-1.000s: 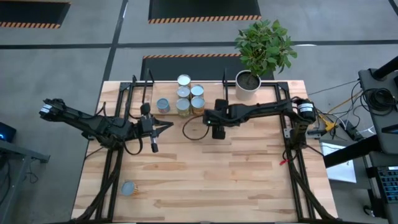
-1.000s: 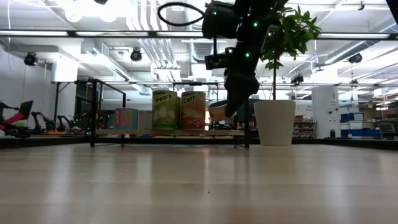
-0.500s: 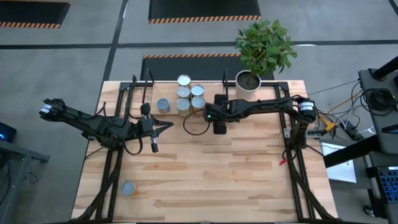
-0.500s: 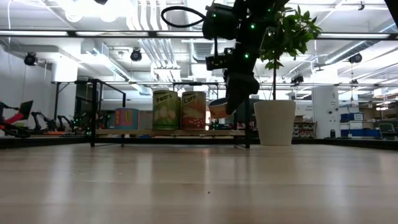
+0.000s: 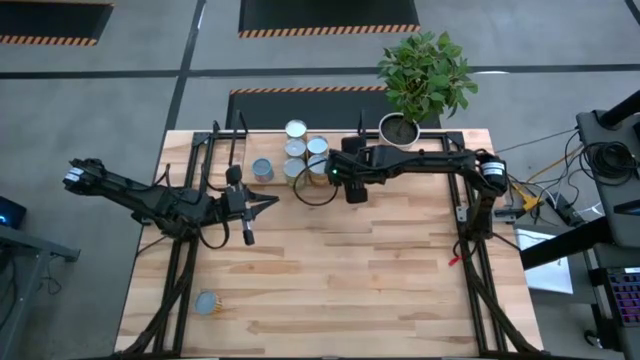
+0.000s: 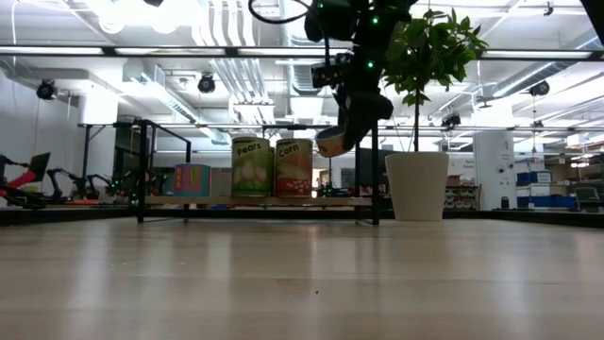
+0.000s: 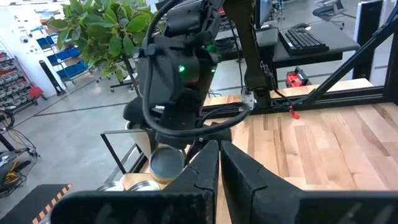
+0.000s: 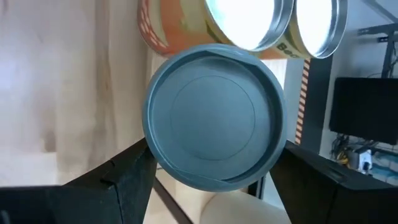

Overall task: Pick and place cans onto a shelf
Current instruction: Put the canned mushrooms on the shelf

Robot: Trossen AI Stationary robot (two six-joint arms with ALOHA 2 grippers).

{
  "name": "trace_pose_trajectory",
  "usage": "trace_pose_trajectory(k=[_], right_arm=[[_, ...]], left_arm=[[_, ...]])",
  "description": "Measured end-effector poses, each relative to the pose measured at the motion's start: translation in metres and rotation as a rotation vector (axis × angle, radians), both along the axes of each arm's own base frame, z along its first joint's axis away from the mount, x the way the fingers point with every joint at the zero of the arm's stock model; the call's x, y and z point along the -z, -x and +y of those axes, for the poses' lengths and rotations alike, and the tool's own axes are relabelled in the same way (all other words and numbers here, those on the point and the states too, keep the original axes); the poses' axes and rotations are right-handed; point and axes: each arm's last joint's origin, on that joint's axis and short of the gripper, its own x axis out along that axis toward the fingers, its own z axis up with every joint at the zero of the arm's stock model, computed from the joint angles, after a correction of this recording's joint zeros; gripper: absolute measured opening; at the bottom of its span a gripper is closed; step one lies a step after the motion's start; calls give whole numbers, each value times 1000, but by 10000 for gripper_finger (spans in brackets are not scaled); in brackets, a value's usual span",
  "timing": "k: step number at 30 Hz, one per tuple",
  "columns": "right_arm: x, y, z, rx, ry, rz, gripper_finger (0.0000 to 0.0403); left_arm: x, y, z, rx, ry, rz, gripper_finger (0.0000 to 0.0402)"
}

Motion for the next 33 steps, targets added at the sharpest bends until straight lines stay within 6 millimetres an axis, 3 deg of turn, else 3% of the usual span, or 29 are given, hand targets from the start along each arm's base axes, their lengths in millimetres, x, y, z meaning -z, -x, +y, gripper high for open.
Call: trace_pose_trajectory(k=[12, 20, 33], right_arm=[[24, -4, -21, -12, 3, 99, 271], [34, -8, -22, -12, -3, 116, 301], [24, -8, -22, -14, 0, 84, 308]], left_arm=[[0, 0, 0, 0, 0, 0, 0], [0, 0, 0, 0, 0, -1, 0], [0, 0, 0, 0, 0, -2, 0]])
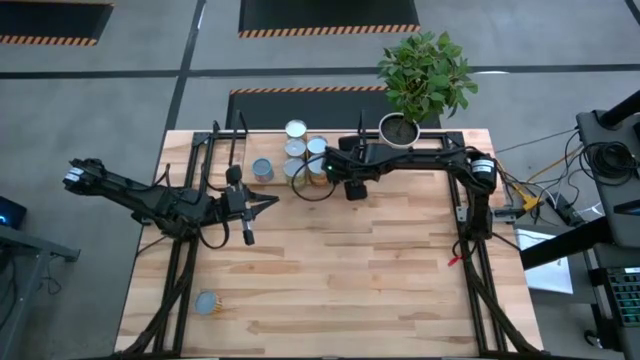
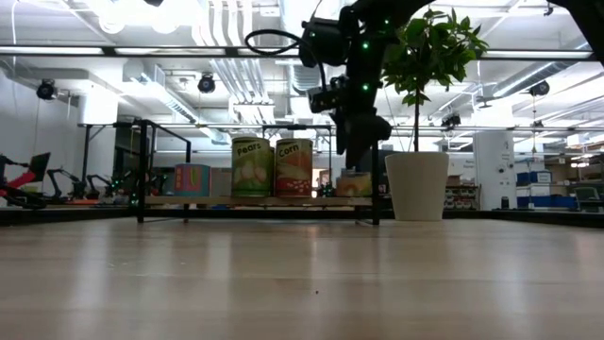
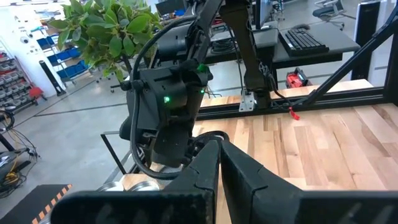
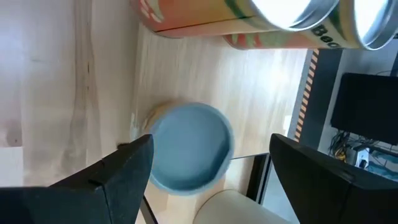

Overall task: Pick and place cans onto a shelf
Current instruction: Put the canned mushrooms on the shelf

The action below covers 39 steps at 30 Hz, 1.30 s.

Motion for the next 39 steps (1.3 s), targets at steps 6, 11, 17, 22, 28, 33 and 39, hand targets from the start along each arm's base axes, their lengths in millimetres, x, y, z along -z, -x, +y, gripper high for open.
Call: trace_pose_trajectory(k=[6, 11, 17, 22, 28, 33, 39], right_arm=[[-17, -3, -1, 14, 2, -37, 277], [-38, -4, 4, 55, -13, -71, 210], [-58, 5, 28, 110, -54, -91, 114], [-56, 30, 45, 171, -109, -53, 37], [-39, 73, 48, 208, -142, -139, 13], [-21, 103, 45, 221, -125, -324, 12], [12, 124, 41, 239, -105, -532, 12]], left_arm=[[0, 0, 0, 0, 0, 0, 0], [0, 0, 0, 0, 0, 0, 0], [0, 0, 0, 0, -1, 2, 0], [1, 0, 0, 1, -3, 9, 0], [1, 0, 0, 0, -3, 15, 0], [1, 0, 0, 0, 0, 8, 0], [0, 0, 0, 1, 2, -2, 0]])
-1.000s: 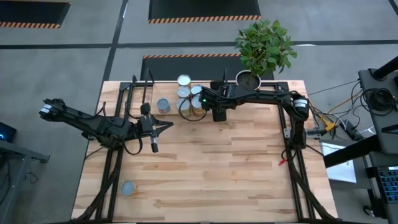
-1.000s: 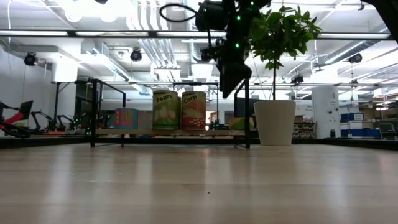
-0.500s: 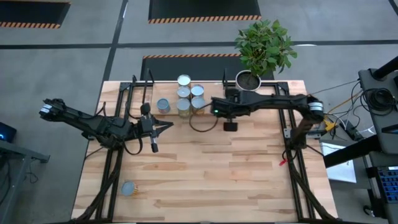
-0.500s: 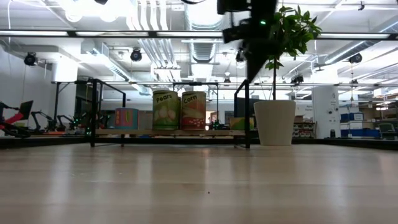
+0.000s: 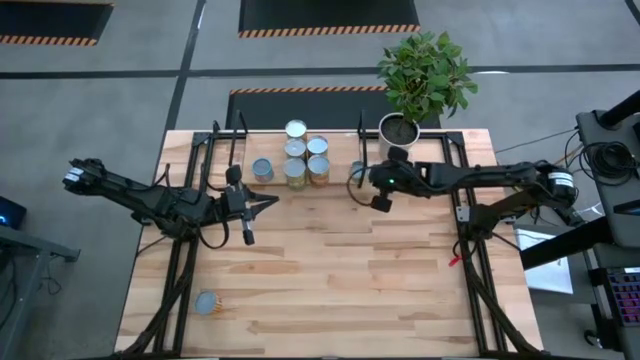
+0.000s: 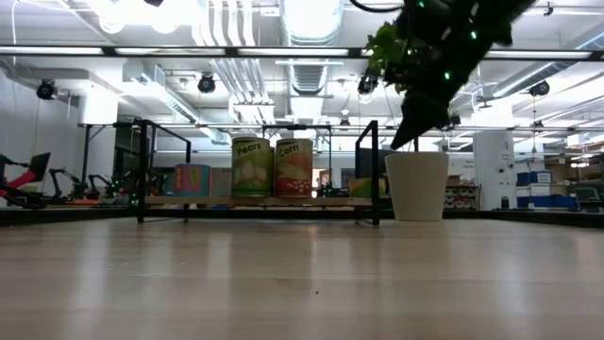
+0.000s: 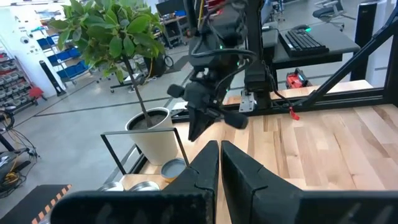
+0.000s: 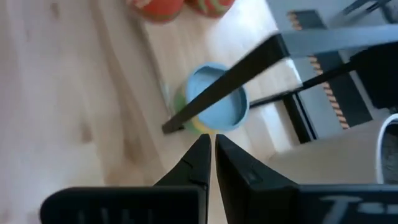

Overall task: Pick and place cans onto a shelf
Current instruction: Put the canned mushrooms on the shelf

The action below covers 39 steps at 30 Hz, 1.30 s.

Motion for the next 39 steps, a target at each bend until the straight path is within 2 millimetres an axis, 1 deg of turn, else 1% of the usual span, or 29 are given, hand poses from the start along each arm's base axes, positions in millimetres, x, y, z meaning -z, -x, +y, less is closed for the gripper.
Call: trace_pose_trajectory(k=[3, 6, 14, 18, 26, 30, 35, 39], right_arm=[[19, 5, -4, 23, 21, -88, 12], [35, 11, -11, 54, 32, -132, 12], [57, 24, -33, 181, 24, -180, 12], [66, 21, -36, 186, 26, -187, 12], [85, 8, -42, 172, 39, -192, 12], [88, 4, -43, 159, 50, -207, 12], [81, 0, -42, 80, 55, -266, 12], [74, 1, -42, 75, 64, -281, 12]], left_arm=[[0, 0, 0, 0, 0, 0, 0], [0, 0, 0, 0, 0, 0, 0], [0, 0, 0, 0, 0, 0, 0], [0, 0, 0, 0, -1, 1, 0], [0, 0, 0, 0, -1, 1, 0], [0, 0, 0, 0, -1, 1, 0], [0, 0, 0, 0, -1, 1, 0], [0, 0, 0, 0, -1, 1, 0]])
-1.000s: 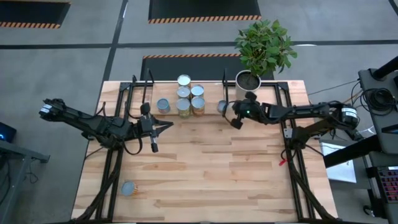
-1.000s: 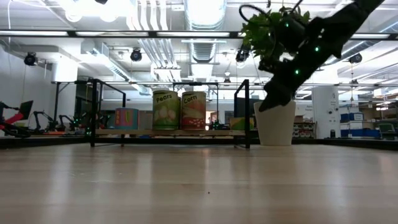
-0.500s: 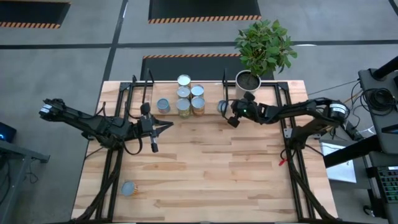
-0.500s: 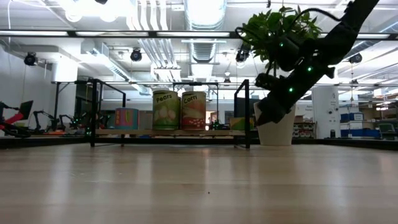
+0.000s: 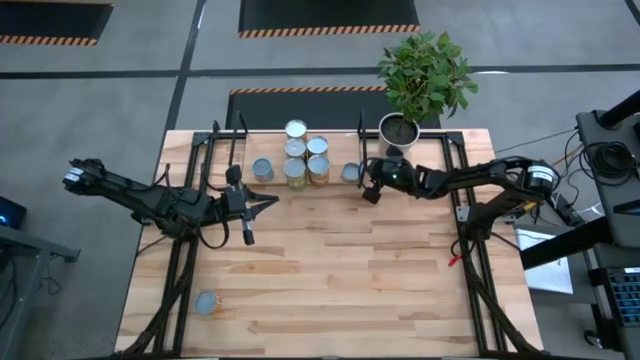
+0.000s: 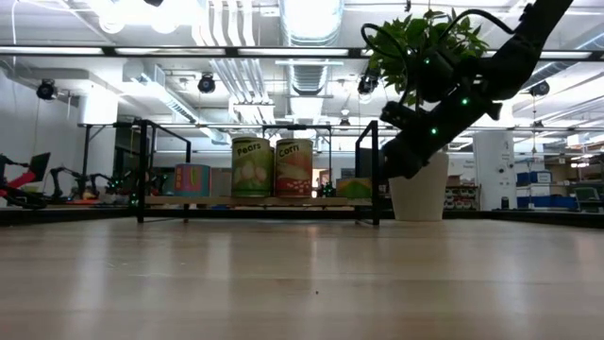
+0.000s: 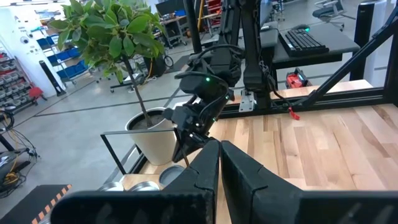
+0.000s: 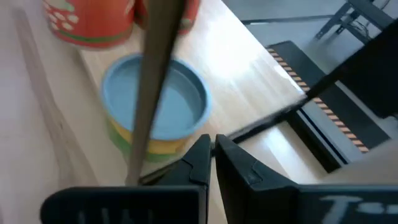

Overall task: Pick and place cans onto a shelf
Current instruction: Put the canned mushrooms on the shelf

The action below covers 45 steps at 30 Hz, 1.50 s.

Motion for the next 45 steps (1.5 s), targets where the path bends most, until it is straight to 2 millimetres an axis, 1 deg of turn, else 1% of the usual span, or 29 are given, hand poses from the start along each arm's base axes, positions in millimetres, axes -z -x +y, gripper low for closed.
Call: trace_pose_trajectory(k=[8, 15, 18, 21, 24, 26, 29, 32, 34, 36, 38, 40, 42, 45], right_arm=[[-5, 7, 1, 12, -16, 31, 12], [6, 6, -2, 12, -43, 65, 12], [5, 6, -2, 8, -38, 67, 12], [-1, 8, -1, 7, -30, 49, 12], [-13, 14, 2, 8, -23, 36, 12], [-24, 18, 6, 2, -14, 12, 12], [-43, 22, 18, -39, 15, -55, 12], [-62, 26, 33, -110, 73, -124, 12], [-74, 28, 42, -158, 118, -173, 12], [-84, 30, 51, -206, 161, -211, 12], [-93, 33, 60, -250, 201, -244, 12], [-100, 37, 67, -291, 248, -258, 12], [-108, 42, 72, -309, 280, -294, 12], [-118, 49, 76, -323, 309, -336, 12]], left_arm=[[0, 0, 0, 0, 0, 0, 0], [0, 0, 0, 0, 0, 0, 0], [0, 0, 0, 0, 0, 0, 0], [0, 0, 0, 0, 0, 0, 0], [0, 0, 0, 0, 3, 0, 0], [0, -1, 0, -3, 28, -7, 0], [0, -7, -2, -9, 80, -51, 0], [-5, -24, -5, -19, 70, -66, 0], [-7, -42, -6, -33, 37, -29, 0], [-14, -63, -6, -52, -25, 30, 0], [-21, -81, -1, -75, -104, 136, 0], [-30, -100, 8, -108, -157, 236, 0], [-31, -119, 22, -117, -179, 335, 0], [-27, -145, 46, -68, -112, 397, 0]])
